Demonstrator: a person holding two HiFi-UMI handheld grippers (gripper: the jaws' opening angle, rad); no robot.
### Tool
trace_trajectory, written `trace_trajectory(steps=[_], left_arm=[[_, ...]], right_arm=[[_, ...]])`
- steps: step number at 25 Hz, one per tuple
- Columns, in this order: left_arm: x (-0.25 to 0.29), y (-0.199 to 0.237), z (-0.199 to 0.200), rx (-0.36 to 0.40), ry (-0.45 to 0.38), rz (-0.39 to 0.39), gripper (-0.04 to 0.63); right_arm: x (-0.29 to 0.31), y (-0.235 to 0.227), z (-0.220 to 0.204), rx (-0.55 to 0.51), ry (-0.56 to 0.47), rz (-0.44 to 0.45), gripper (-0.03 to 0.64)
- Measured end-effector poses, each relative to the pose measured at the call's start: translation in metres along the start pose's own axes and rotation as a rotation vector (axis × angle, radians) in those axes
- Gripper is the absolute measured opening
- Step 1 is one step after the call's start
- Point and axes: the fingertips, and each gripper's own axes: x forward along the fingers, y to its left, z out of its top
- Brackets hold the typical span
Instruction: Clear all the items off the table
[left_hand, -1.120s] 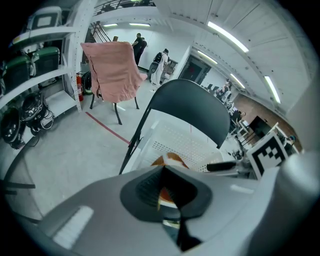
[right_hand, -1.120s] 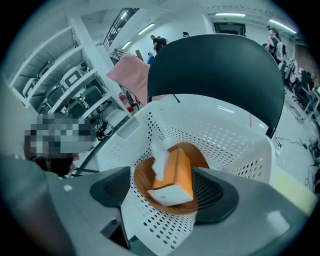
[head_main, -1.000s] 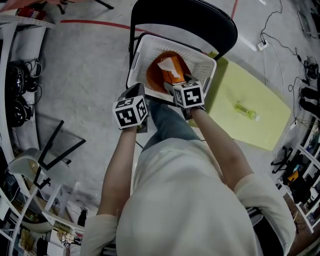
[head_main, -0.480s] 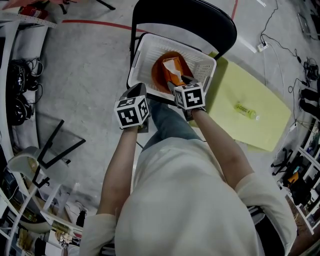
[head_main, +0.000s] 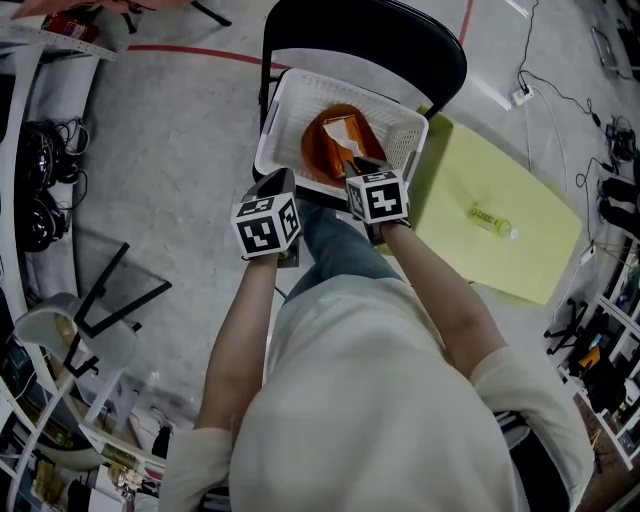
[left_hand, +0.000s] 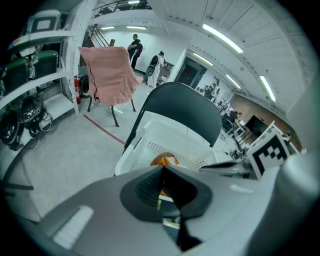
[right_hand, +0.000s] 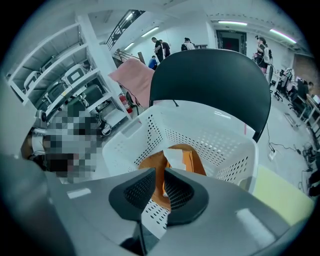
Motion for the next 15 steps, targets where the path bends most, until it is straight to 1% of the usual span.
trace_trajectory(steps=[4, 8, 13, 15], left_arm=[[-0.004, -0.004, -0.004, -0.001, -0.007, 0.001, 0.009], [-0.009, -0.008, -0.009, -0.004, -0.012, -0.004, 0.009], [-0.016, -0.021, -0.013, 0.04, -0.031, -0.027, 0.009], [-0.017, -0.025, -0.017, 0.042, -0.032, -0.033, 0.009]], right_arm=[[-0.006, -0.003, -0.004, 0.003, -0.013, -0.022, 0.002], [-0.011, -0.005, -0.009, -0.004, -0.019, -0.033, -0.002], [-0.02, -0.005, -0.015, -0.006, -0.04, -0.028, -0.002], [-0.024, -0.004, -0.018, -0.004, -0.049, -0.022, -0.002]])
